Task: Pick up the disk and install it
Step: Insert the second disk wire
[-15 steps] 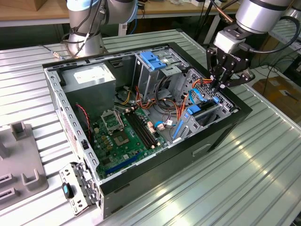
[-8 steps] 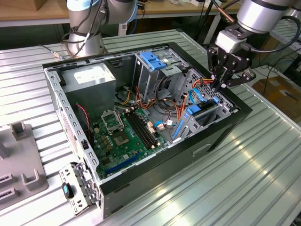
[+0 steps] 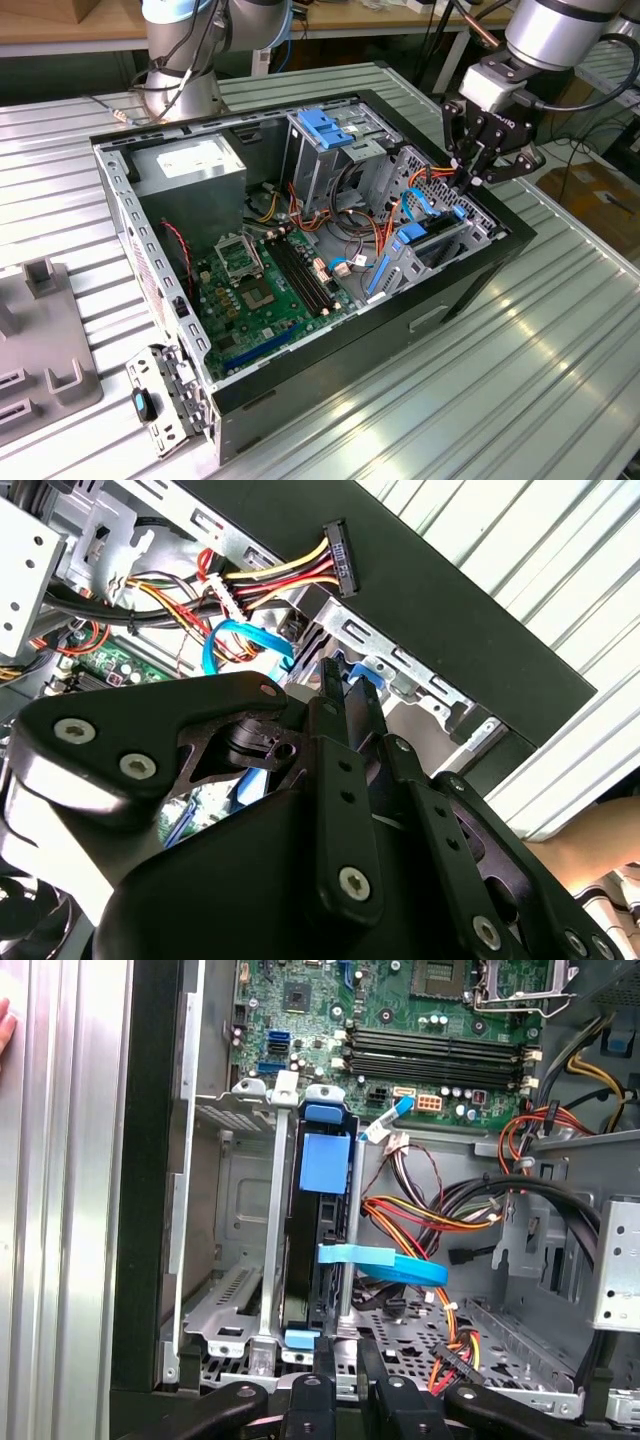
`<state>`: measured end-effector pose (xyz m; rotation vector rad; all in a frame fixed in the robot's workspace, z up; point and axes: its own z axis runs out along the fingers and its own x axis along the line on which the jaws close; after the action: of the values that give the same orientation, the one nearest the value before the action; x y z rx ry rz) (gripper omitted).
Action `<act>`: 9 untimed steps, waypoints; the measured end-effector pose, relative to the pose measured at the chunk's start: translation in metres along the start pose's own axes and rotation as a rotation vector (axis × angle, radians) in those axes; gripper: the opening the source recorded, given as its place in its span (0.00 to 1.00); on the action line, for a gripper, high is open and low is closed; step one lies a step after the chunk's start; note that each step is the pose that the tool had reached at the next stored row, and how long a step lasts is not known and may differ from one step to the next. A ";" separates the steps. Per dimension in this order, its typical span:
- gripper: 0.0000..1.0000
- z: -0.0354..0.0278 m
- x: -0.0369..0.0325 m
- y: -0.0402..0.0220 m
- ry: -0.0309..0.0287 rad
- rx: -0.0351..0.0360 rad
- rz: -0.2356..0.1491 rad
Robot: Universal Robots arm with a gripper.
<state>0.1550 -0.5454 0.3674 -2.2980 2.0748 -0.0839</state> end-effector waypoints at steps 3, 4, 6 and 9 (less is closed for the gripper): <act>0.24 0.0000 0.0000 -0.0002 0.0000 0.0000 0.000; 0.24 0.0000 0.0000 -0.0002 0.0000 0.0000 -0.001; 0.24 0.0000 0.0000 -0.0002 -0.0001 0.0000 -0.001; 0.24 0.0000 0.0000 -0.0002 -0.0007 0.0001 -0.011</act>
<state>0.1552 -0.5454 0.3674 -2.3092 2.0620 -0.0836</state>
